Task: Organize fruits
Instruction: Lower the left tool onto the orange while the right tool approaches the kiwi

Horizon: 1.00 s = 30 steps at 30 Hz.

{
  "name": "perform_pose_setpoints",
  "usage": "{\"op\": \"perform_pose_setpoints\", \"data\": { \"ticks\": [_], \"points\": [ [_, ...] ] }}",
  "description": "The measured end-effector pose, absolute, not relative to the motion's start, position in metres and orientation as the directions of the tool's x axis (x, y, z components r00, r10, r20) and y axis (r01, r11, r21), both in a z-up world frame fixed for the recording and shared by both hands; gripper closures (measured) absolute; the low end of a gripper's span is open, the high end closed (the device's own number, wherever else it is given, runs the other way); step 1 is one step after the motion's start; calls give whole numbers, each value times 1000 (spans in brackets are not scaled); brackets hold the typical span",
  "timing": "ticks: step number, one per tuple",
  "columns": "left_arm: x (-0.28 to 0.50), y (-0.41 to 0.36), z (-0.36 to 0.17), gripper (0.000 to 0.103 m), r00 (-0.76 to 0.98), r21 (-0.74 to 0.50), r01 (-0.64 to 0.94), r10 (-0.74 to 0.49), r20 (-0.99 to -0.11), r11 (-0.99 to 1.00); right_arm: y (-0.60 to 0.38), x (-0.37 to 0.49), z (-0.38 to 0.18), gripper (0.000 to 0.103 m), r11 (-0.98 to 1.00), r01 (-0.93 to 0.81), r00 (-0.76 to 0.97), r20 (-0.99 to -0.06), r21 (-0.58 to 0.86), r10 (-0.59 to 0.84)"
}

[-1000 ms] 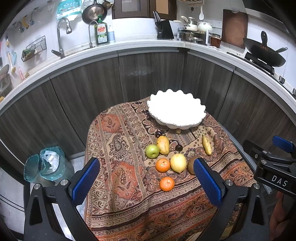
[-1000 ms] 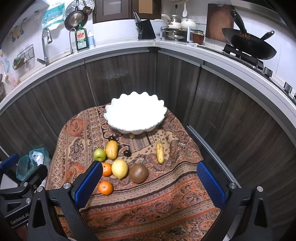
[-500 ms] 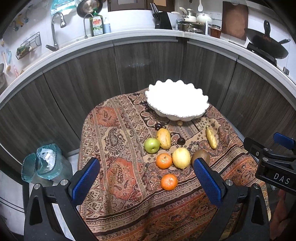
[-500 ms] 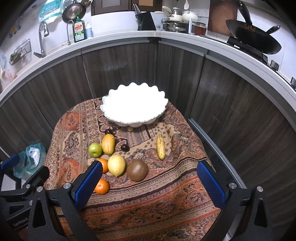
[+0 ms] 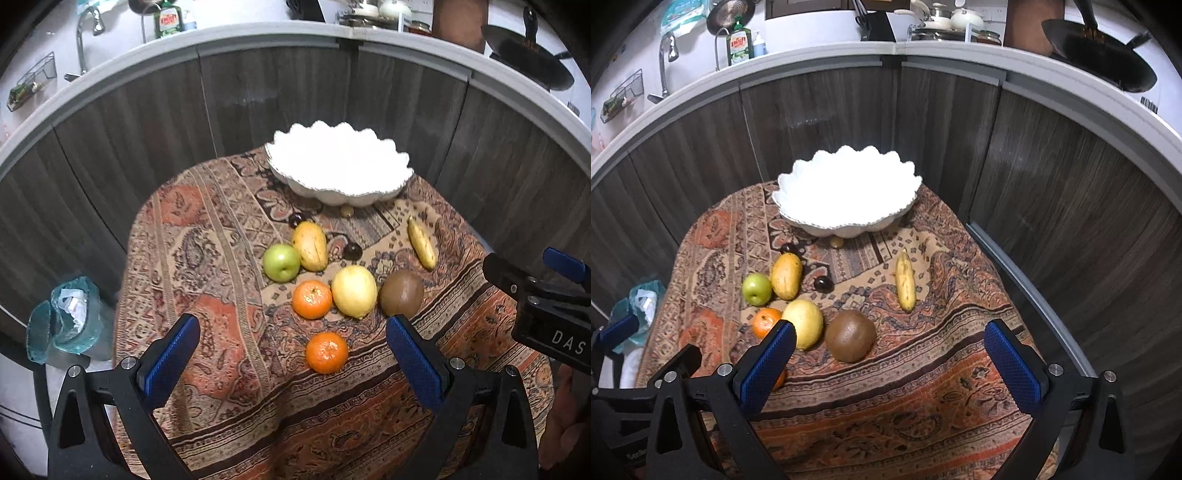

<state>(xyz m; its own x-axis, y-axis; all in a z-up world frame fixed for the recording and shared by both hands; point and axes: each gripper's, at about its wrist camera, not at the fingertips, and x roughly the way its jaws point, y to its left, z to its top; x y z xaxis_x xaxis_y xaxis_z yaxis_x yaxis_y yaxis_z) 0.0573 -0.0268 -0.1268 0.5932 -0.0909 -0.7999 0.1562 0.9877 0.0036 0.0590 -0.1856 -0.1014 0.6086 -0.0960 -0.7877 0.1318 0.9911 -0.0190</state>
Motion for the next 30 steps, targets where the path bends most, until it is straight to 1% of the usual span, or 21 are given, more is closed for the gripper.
{"op": "perform_pose_setpoints", "data": {
  "ticks": [1, 5, 9, 14, 19, 23, 26, 28, 30],
  "points": [
    [59, -28, -132, 1, 587, -4, 162, -100, -803, 987, -186, 60, -105, 0, 991, 130, 607, -789, -18, -94],
    [64, -35, -150, 11, 560, -15, 177, -113, -821, 984, -189, 62, -117, 0, 992, 128, 604, -792, -20, -94],
    [66, -42, -165, 12, 559, 0, 198, -113, -821, 980, -193, 66, -132, 0, 991, 136, 594, -799, -18, -96],
    [69, -51, -184, 23, 562, 41, 226, -96, -821, 973, -196, 67, -151, 0, 990, 138, 572, -813, -30, -105],
    [73, -54, -201, 30, 554, 36, 252, -114, -825, 967, -196, 69, -169, 0, 991, 126, 548, -831, -35, -99],
    [77, -59, -216, 40, 532, 49, 276, -110, -840, 960, -195, 71, -178, 0, 991, 125, 531, -841, -44, -105],
    [79, -63, -226, 43, 511, 57, 291, -104, -853, 955, -194, 73, -182, 0, 991, 122, 521, -847, -49, -106],
    [80, -64, -231, 43, 506, 60, 297, -104, -857, 953, -194, 74, -184, 0, 992, 117, 517, -850, -52, -105],
    [79, -65, -235, 47, 503, 66, 301, -99, -859, 951, -193, 74, -185, 0, 992, 114, 514, -851, -54, -106]
  ]
}}
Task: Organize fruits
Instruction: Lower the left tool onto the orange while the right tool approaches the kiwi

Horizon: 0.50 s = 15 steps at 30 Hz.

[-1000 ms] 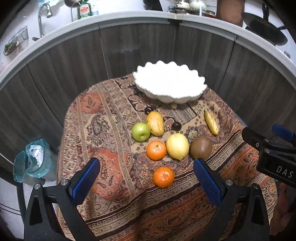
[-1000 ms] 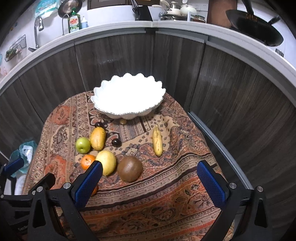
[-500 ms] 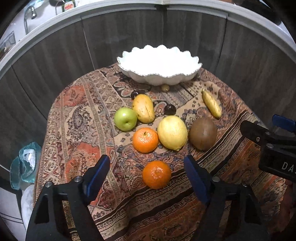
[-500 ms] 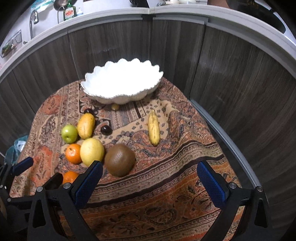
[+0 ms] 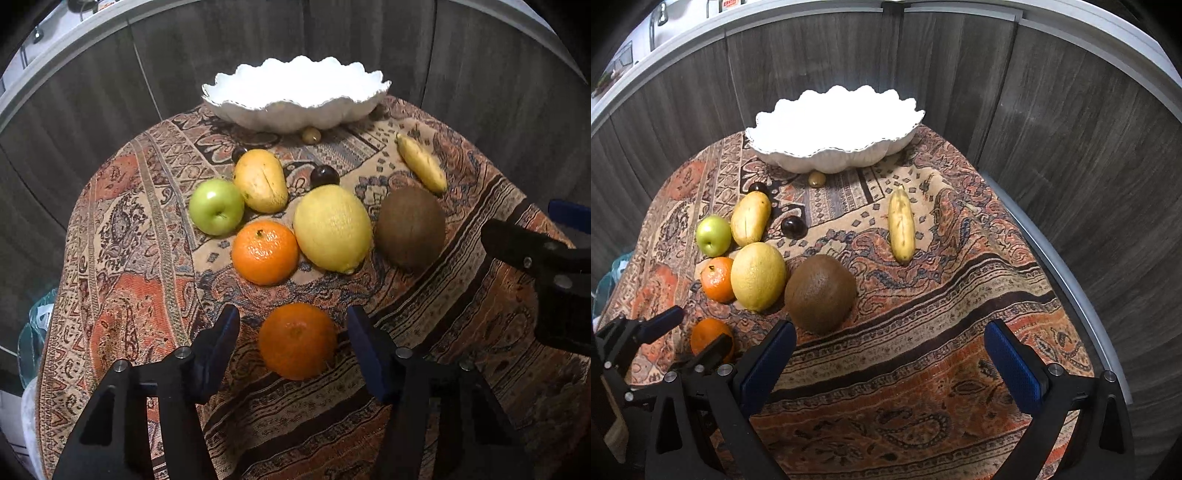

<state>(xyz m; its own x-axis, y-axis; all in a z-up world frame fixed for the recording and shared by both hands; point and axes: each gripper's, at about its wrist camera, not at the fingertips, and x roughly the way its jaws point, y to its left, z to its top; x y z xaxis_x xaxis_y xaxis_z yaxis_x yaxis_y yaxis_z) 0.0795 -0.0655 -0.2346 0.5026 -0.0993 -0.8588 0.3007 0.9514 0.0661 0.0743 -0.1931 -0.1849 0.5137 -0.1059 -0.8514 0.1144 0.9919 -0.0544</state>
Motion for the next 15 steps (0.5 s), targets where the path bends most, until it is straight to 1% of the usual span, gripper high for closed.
{"op": "perform_pose_setpoints", "data": {
  "ticks": [1, 5, 15],
  "points": [
    [79, -66, -237, 51, 498, 67, 303, -98, -862, 951, -193, 75, -186, 0, 992, 112, 511, -853, -57, -107],
    [80, -66, -244, 56, 473, 60, 310, -99, -876, 949, -191, 76, -188, 0, 992, 109, 502, -858, -64, -110],
    [80, -65, -246, 59, 472, 55, 311, -104, -875, 949, -189, 77, -190, 0, 992, 102, 494, -862, -70, -112]
  ]
}}
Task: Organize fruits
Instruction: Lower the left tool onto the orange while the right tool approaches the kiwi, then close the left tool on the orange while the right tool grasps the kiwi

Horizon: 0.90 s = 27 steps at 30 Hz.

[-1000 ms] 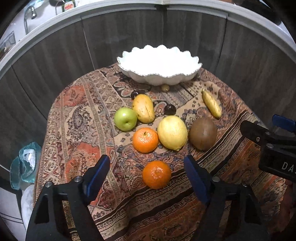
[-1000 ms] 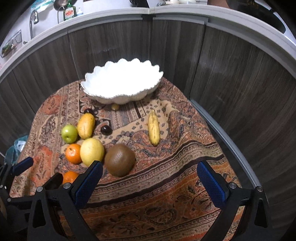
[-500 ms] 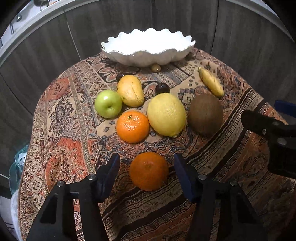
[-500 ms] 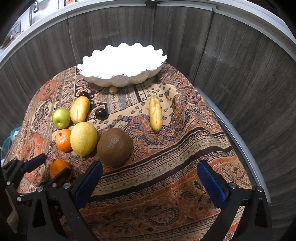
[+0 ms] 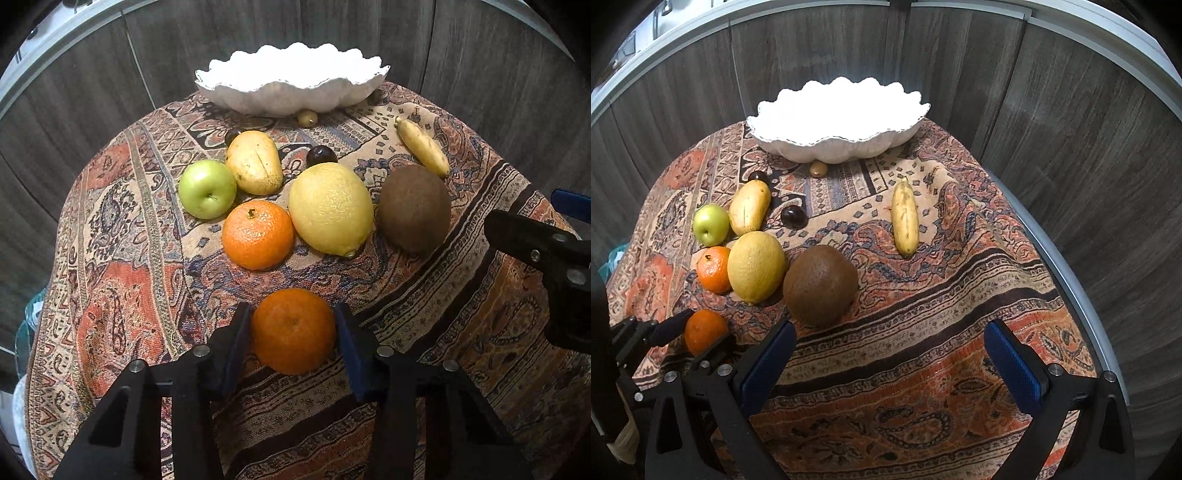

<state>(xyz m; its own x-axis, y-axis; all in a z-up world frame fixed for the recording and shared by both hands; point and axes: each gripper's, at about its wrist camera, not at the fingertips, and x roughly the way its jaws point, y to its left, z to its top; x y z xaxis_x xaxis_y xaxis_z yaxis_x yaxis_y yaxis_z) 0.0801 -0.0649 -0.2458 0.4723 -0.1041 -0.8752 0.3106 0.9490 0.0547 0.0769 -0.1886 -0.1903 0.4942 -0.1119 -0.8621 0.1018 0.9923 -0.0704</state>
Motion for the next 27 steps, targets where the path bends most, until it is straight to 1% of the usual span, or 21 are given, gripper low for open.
{"op": "perform_pose_setpoints", "data": {
  "ticks": [9, 19, 27],
  "points": [
    [85, -50, -233, 59, 500, 71, 253, -67, -863, 965, -181, 84, -189, 0, 995, 75, 501, -860, -68, -97],
    [96, -35, -224, 59, 519, 88, 178, -18, -854, 980, -173, 110, -205, 1, 998, 31, 460, -886, -50, -59],
    [104, -27, -223, 59, 525, 86, 148, -4, -851, 985, -168, 129, -218, 6, 999, 34, 426, -904, -23, -35]
  ]
}}
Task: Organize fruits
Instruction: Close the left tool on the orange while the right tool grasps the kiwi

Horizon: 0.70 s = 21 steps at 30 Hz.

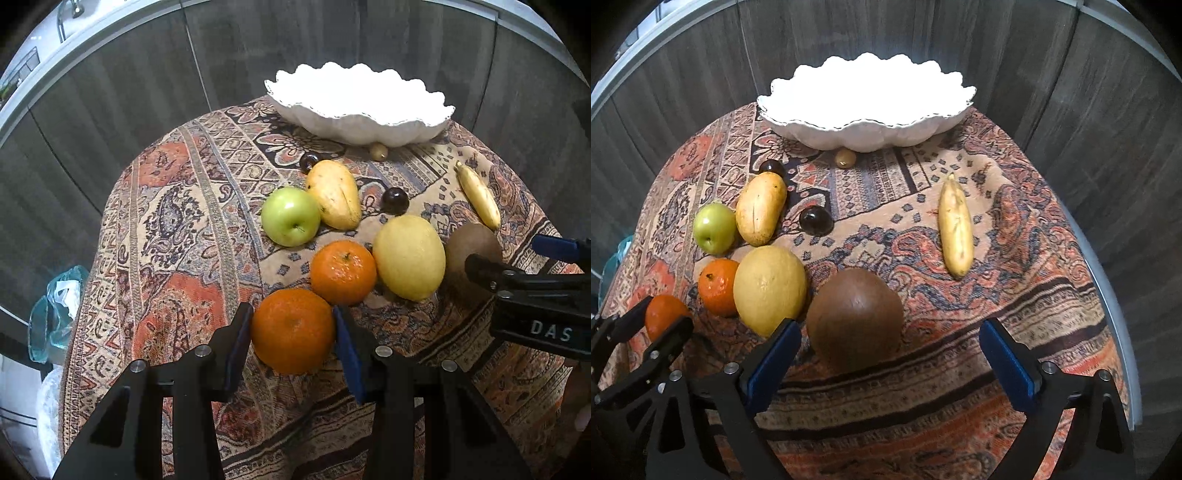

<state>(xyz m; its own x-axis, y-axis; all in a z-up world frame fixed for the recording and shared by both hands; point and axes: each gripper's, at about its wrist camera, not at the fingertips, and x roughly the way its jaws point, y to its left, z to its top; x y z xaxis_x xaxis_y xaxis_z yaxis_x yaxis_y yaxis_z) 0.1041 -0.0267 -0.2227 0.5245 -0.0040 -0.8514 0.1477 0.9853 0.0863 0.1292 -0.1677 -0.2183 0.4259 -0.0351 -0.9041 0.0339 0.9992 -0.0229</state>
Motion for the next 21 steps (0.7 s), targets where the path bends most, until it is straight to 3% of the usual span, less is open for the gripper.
{"op": "perform_pose_setpoints", "data": {
  "ticks": [4, 16, 21],
  "points": [
    [108, -24, -224, 59, 520, 82, 138, -2, -854, 987, -167, 136, -225, 10, 999, 33, 408, -912, -22, -33],
    [114, -19, -226, 59, 512, 67, 125, -7, -859, 990, -160, 149, -231, 11, 1000, 20, 401, -916, 7, -1],
    [114, -22, -223, 59, 519, 66, 136, -14, -854, 989, -162, 151, -238, 19, 995, 17, 363, -928, 94, 82]
  ]
}}
